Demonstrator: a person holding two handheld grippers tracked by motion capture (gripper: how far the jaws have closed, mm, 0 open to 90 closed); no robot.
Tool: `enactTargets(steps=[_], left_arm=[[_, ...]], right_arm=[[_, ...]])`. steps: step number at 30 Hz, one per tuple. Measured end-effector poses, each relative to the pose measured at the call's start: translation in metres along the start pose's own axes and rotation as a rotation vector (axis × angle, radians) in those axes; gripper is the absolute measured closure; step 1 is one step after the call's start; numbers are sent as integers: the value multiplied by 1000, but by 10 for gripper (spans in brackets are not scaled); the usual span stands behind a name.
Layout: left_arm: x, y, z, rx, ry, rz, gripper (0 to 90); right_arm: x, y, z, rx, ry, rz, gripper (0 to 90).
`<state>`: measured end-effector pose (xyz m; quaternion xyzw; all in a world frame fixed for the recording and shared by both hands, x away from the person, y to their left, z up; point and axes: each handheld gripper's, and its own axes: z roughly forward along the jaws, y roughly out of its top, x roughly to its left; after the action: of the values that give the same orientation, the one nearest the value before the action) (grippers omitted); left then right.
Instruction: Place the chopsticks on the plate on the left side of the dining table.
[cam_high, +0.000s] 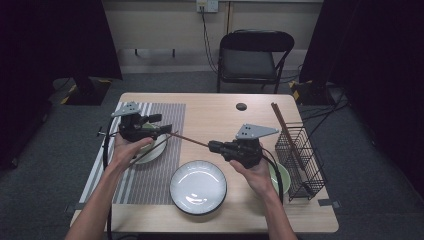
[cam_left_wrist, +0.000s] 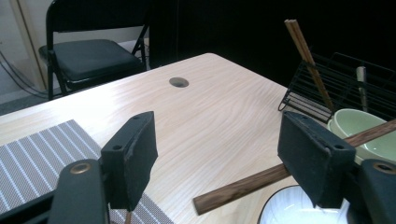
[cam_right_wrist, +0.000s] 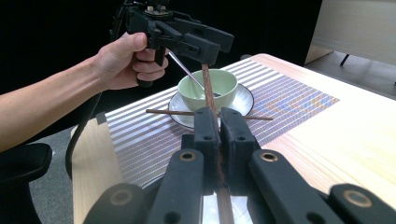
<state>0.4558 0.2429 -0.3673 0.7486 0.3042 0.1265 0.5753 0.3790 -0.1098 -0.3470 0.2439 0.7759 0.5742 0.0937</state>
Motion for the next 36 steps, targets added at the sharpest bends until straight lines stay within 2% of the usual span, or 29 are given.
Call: enactTargets(steps=[4,6,7,10,14,18,20,24,29,30,32,34,36], left_arm=[[-11,5,-3,-22,-23,32,259],[-17,7,-2,-23,-49,39,256],[-17,7,-2,-23,-49,39,250],[-28,5,4,-26,-94,63,248],[-39,0,13,-14,-129,83,243],[-46,-5,24,42,-121,138,238],[-48,-9,28,59,-119,151,238],[-47,-14,32,72,-115,155,255],[-48,-18,35,100,-107,182,303],[-48,-19,35,100,-103,190,322],[-46,-20,35,89,-118,180,355],[-46,-21,35,99,-113,194,403],[-46,-21,35,99,-123,188,433]], right_arm=[[-5,-3,2,8,-13,19,857],[-8,-4,3,14,-21,27,856],[-9,-4,4,16,-25,32,856],[-11,-4,4,15,-31,40,857],[-12,-4,5,29,-37,38,857],[-10,-4,4,34,-31,31,857],[-8,-3,3,36,-28,27,857],[-7,-2,3,54,-33,25,857],[-5,-1,2,64,-25,24,857],[-5,0,2,65,-24,22,857],[-4,1,1,70,-22,22,857],[-4,3,1,69,-20,29,856],[-3,6,-2,47,-4,34,856]])
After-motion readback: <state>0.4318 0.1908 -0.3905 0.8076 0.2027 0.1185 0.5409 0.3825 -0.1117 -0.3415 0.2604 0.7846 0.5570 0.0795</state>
